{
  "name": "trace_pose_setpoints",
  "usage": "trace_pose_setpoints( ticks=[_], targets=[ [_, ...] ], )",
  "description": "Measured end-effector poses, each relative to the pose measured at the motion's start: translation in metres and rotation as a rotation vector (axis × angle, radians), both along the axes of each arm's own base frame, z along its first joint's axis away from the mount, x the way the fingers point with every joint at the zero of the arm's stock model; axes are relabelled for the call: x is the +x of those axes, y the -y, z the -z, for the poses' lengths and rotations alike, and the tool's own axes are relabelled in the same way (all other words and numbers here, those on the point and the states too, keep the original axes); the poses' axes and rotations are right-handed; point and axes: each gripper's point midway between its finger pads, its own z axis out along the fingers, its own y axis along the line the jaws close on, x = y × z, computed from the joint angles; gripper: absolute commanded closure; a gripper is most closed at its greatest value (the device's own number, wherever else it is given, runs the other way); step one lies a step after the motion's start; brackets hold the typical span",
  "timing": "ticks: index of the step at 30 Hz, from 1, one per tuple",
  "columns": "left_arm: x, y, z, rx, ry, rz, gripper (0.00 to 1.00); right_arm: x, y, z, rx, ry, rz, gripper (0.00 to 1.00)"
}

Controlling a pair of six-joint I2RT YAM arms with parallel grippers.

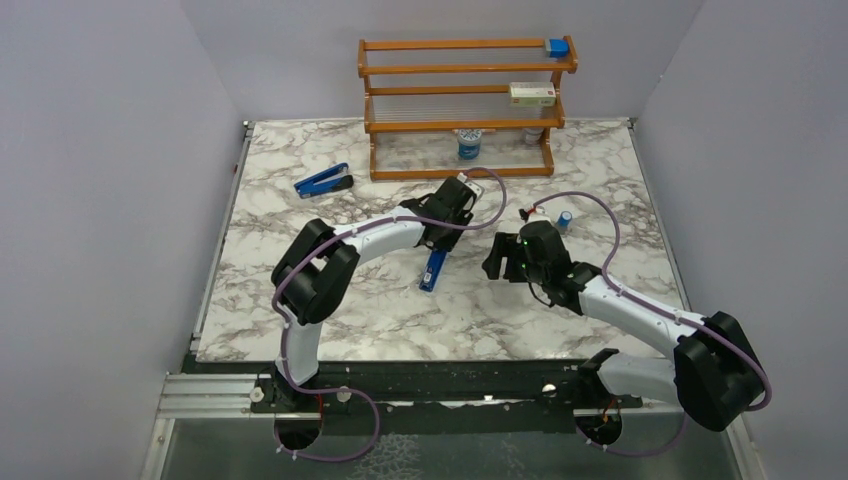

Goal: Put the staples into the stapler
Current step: Open the stapler at the center of the board.

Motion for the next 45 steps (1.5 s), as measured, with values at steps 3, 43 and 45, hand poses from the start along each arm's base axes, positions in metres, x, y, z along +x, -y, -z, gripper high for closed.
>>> trace_pose_setpoints(
  ticks=[3,43,45],
  targets=[
    [0.001,-0.002,0.0,0.024,0.01,0.005,0.59,0.0,-0.002,-0.001,0.008,-0.001,-0.008,0.26],
    [-0.1,0.011,-0.116,-0.445,0.392,0.647,1.0,-0.007,-0.037,-0.132,0.262,0.526,-0.292,0.36],
    [-0.099,0.013,-0.121,-0.459,0.412,0.655,1.0,-0.003,-0.043,-0.129,0.275,0.489,-0.292,0.37]
  ],
)
